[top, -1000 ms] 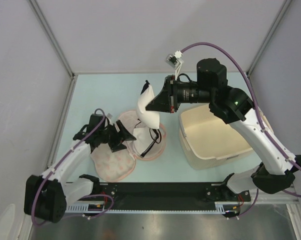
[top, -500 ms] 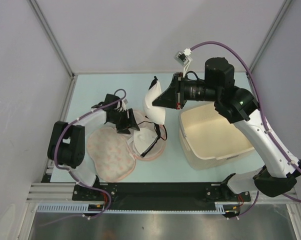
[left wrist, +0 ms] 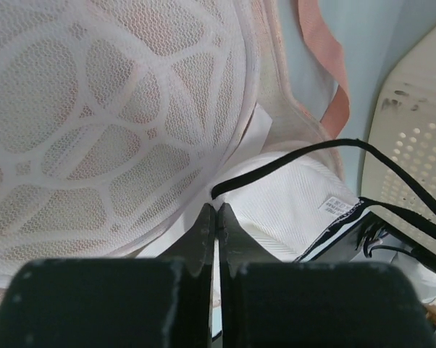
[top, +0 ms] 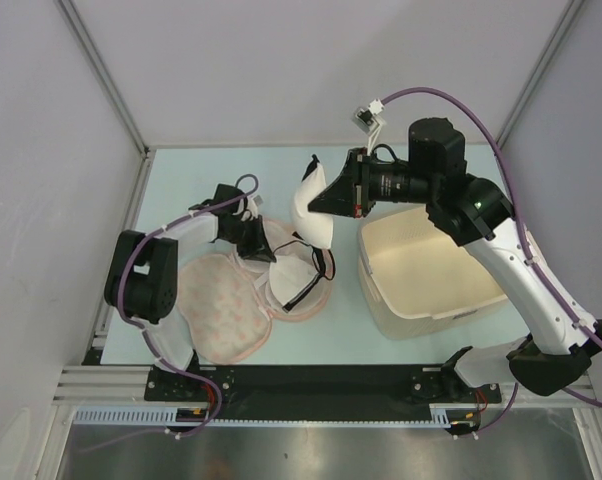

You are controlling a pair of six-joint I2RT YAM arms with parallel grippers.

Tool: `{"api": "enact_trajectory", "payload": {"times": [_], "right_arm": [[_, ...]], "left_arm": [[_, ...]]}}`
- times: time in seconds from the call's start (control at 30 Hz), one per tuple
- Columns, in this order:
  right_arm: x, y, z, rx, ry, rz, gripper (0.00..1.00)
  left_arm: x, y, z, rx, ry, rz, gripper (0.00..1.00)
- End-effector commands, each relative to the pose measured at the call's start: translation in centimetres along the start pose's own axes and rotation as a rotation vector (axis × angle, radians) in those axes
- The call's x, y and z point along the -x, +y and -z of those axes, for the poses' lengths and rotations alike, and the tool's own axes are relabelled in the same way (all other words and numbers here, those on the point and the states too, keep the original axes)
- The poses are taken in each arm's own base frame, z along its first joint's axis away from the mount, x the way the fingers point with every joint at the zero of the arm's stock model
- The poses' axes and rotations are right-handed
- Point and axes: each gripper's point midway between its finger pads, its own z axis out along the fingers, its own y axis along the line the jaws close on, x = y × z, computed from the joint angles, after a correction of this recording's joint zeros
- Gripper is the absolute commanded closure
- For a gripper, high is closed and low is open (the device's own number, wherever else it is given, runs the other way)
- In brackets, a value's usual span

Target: Place the bra in the laundry bag and zip it closed

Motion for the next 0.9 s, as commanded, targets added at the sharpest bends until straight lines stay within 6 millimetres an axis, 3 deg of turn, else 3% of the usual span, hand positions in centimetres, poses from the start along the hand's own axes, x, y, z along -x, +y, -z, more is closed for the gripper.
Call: {"api": "enact_trajectory", "payload": {"times": [0.0, 0.03, 0.27, 0.47, 0.53, 0.67, 0.73, 0.87], "right_arm": [[1.0, -0.6, 0.6, -0.045, -0.044, 0.011, 1.00], [1.2, -1.2, 0.6, -0.068, -0.046, 0.003, 1.00], [0.4, -4.8, 0.0, -0.217, 0.010, -0.014, 1.00], [0.9, -7.8, -1.0, -0.336, 0.027, -0.033, 1.00], [0.7, -8.7, -1.4, -0.371, 0.035, -0.056, 1.00], [0.0, -10.8, -3.1, -0.401, 0.070, -0.102, 1.00], [0.0, -11.5, -3.6, -0.414, 0.073, -0.104, 1.00], [-0.1, -13.5, -5.2, -0.449, 0.091, -0.138, 1.00]], "left_arm": [[2.7, -0.9, 2.2, -0.017, -0.119, 0.001, 1.00], [3.6, -1.2, 3.8, -0.027, -0.179, 0.024, 1.00], [6.5, 0.2, 9.0, -0.048, -0.486, 0.149, 1.00], [8.0, 2.0, 10.2, -0.032, -0.657, 0.283, 1.00], [9.2, 1.3, 11.5, -0.074, -0.757, 0.293, 1.00], [9.2, 2.1, 11.5, -0.098, -0.827, 0.356, 1.00], [9.8, 2.4, 12.5, -0.104, -0.904, 0.388, 1.00], [8.7, 4.3, 12.4, -0.092, -0.977, 0.494, 1.00]]}}
